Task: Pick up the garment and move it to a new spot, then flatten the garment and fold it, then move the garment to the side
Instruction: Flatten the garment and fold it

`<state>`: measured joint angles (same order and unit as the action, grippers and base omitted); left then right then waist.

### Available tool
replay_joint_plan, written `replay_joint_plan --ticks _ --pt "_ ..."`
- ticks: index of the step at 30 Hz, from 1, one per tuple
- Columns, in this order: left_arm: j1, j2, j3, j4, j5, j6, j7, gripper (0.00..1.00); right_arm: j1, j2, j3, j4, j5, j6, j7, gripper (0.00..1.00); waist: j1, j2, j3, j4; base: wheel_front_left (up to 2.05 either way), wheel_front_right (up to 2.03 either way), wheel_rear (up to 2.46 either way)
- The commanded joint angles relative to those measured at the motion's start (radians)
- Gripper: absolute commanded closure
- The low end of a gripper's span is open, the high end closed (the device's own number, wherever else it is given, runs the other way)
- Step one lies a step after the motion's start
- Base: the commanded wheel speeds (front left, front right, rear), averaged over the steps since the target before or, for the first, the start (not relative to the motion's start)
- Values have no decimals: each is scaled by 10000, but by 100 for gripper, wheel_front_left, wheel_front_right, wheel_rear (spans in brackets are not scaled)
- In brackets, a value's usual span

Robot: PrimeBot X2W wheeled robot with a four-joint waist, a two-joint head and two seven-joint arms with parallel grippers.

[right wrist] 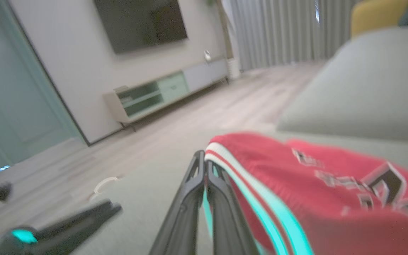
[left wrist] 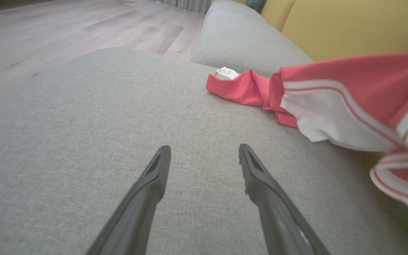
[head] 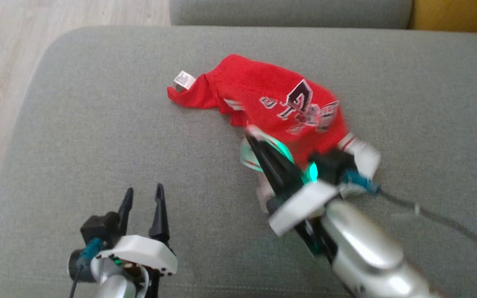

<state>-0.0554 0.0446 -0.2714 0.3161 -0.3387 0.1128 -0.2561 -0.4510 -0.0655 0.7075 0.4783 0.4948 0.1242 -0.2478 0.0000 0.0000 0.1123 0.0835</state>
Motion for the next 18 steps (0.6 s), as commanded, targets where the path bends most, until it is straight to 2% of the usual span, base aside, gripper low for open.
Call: replay_joint_plan --ticks 1,5,9,14,18 --pt "-254 57 215 -277 -144 -41 -57 0 -968 152 226 -771 207 65 -139 100 0 0 -197 57 0 0 0" --pt "-215 57 62 -237 -309 18 -57 0 -2080 115 126 -1579 406 65 -139 100 0 0 -373 195 0 0 0" --pt "-168 57 -114 -218 -438 91 -57 0 -3222 -180 -640 -2053 398 65 -139 100 0 0 -465 327 0 0 0" --pt "-57 57 -163 -267 -476 139 -57 0 -3188 -965 -1547 -1193 391 65 -132 100 0 0 -421 472 0 0 0" --pt "-34 57 -142 -291 -391 101 -57 0 -2427 -1929 -1837 62 392 65 6 100 0 0 -220 475 0 0 0"
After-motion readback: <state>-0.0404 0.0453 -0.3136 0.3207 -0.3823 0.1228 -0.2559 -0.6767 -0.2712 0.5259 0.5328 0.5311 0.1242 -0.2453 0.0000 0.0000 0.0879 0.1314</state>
